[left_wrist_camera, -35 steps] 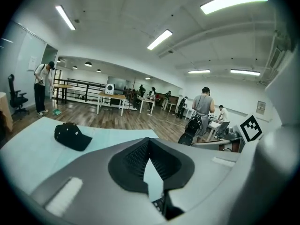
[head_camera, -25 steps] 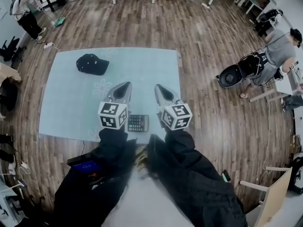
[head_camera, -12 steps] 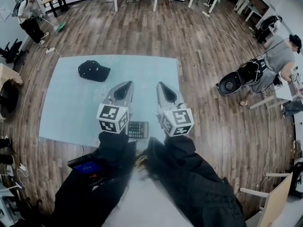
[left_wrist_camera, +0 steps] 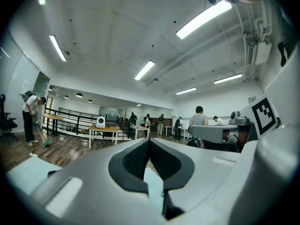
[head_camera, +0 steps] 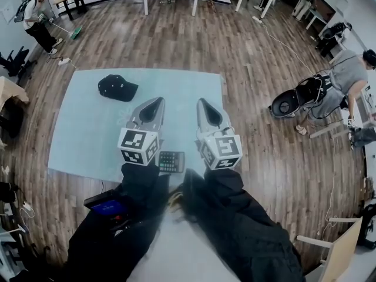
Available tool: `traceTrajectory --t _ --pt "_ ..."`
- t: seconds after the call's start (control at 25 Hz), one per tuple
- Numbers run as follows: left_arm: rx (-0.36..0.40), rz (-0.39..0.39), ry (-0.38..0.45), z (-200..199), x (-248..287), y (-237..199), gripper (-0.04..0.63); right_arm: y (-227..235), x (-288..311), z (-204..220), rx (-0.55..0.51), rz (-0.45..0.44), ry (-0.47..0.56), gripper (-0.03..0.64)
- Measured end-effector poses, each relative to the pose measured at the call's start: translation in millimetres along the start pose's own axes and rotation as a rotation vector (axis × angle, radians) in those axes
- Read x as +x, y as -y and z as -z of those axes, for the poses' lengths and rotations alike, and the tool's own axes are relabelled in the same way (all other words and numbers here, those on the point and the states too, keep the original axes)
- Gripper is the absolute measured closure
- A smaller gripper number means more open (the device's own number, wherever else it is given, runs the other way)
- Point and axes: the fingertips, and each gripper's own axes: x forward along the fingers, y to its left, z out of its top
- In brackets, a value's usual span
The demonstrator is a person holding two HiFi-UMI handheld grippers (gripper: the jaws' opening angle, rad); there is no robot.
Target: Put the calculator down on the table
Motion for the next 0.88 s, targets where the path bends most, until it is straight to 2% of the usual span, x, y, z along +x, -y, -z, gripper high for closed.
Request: traceTrajectory --t 0.88 --pt "-0.013 0.013 -0.009 1.7 2.7 6.1 0.600 -6.9 -4.4 -2.8 -0.037 -0.028 0.000 0.620"
